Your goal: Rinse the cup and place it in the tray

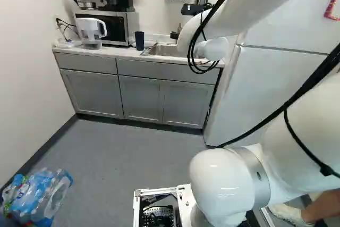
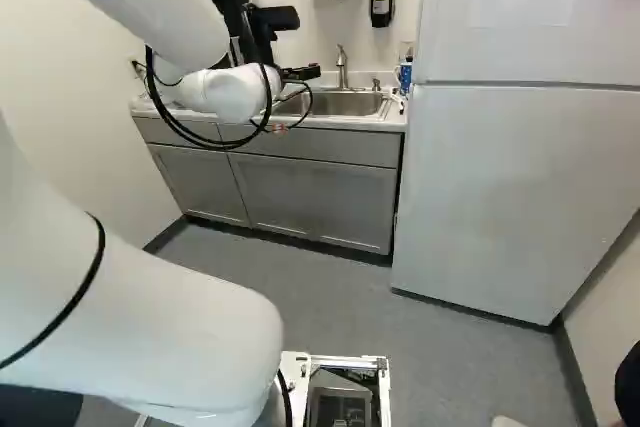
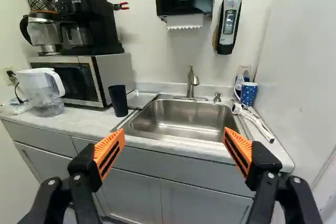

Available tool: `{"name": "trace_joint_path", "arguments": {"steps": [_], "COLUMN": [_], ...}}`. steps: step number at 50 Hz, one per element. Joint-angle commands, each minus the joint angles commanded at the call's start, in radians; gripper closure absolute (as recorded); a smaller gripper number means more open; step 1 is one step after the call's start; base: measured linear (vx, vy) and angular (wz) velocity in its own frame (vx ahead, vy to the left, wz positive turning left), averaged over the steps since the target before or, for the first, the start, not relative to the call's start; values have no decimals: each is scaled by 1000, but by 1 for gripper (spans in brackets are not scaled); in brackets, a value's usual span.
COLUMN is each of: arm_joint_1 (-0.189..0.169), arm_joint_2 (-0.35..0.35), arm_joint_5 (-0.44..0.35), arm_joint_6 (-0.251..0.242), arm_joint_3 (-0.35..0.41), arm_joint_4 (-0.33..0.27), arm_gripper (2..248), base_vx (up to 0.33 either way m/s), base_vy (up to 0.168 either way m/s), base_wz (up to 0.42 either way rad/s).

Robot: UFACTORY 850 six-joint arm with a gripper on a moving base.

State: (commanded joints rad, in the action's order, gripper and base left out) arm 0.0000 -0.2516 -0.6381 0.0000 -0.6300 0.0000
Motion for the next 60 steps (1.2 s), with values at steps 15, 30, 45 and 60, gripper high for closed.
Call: {"name": "trace_joint_path", "arguments": {"steps": [15,30,45,60], "arm_joint_1": [0,0,0,0], "arm_joint_2": [-4,-6,-8,-13], "arm_joint_5": [45,90,129,136], "arm_joint_6": [0,0,0,0], "arm_joint_3": [-29,-58,-88,-104], "arm_joint_4": [0,0,0,0], "arm_gripper": [3,3,3,3], "base_vx": [0,0,0,0], "base_vy": [0,0,0,0], "base_wz": [0,0,0,0]}}
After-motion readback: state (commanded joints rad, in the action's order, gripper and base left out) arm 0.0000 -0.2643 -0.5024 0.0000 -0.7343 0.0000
